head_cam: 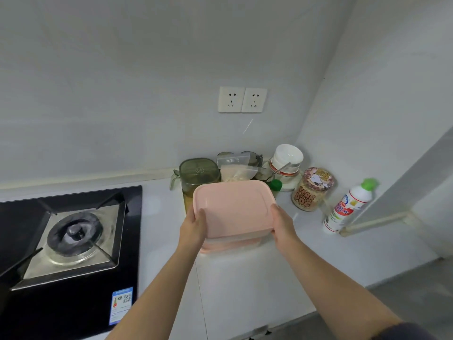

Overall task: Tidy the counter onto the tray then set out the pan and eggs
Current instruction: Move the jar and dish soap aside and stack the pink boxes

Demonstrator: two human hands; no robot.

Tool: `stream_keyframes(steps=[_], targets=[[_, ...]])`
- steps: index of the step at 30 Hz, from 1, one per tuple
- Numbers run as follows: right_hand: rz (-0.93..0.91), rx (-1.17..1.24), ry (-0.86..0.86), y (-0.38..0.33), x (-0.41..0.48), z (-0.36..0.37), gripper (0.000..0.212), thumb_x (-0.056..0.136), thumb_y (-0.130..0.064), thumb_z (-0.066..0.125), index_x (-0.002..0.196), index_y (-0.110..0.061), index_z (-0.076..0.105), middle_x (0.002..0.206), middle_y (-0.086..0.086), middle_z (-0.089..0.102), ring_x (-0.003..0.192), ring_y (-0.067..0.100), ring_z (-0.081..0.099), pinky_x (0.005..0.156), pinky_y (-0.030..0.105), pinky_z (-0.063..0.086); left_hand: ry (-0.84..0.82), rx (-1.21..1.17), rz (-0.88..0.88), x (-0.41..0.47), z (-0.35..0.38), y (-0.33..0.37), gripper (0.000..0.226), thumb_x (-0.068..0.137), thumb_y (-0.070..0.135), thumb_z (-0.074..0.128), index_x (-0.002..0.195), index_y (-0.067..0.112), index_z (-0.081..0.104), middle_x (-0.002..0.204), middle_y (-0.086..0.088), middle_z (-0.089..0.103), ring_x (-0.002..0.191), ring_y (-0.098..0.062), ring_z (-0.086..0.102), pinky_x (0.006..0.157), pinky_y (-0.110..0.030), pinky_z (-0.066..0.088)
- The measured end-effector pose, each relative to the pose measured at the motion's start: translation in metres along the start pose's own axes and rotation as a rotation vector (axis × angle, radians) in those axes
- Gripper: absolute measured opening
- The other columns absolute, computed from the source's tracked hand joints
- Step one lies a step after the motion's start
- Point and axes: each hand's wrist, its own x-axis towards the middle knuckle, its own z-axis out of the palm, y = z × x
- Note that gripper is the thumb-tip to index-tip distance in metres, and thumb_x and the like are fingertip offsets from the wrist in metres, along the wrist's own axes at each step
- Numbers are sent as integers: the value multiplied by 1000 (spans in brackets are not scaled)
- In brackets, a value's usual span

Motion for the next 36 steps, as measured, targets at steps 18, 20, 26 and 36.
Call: stream_keyframes(steps=[18, 20, 26, 36], targets=[[-35, -179, -27, 15, 46, 13, 34, 99, -32, 41, 121, -14, 60, 112, 11, 60, 102, 29, 53, 83, 34, 42, 156, 20, -143, 19, 24, -23, 47, 102, 29, 26, 147, 17, 33, 141, -8, 47, 129, -32, 43, 106, -44, 36], [-12, -157, -10, 16, 47, 11, 33, 98, -33, 43, 118, -13, 61, 112, 12, 61, 104, 31, 55, 83, 35, 43, 135, 45, -146, 22, 23, -25, 47, 102, 29, 27, 146, 16, 34, 140, -9, 48, 127, -32, 44, 104, -42, 36], [-59, -193, 7, 15, 39, 10, 35, 100, -31, 40, 118, -9, 61, 108, 11, 59, 97, 27, 53, 85, 34, 43, 51, 147, -136, 20, 19, -20, 48, 103, 32, 24, 148, 14, 27, 142, -11, 45, 128, -33, 43, 104, -42, 37], [-342, -460, 57, -7, -46, -10, 47, 101, -33, 38, 142, -10, 39, 146, 10, 44, 133, 27, 42, 107, 37, 33, 25, 352, 300, -33, -23, 24, 53, 99, 34, 40, 146, 13, 28, 148, -7, 36, 134, -27, 38, 107, -40, 34]])
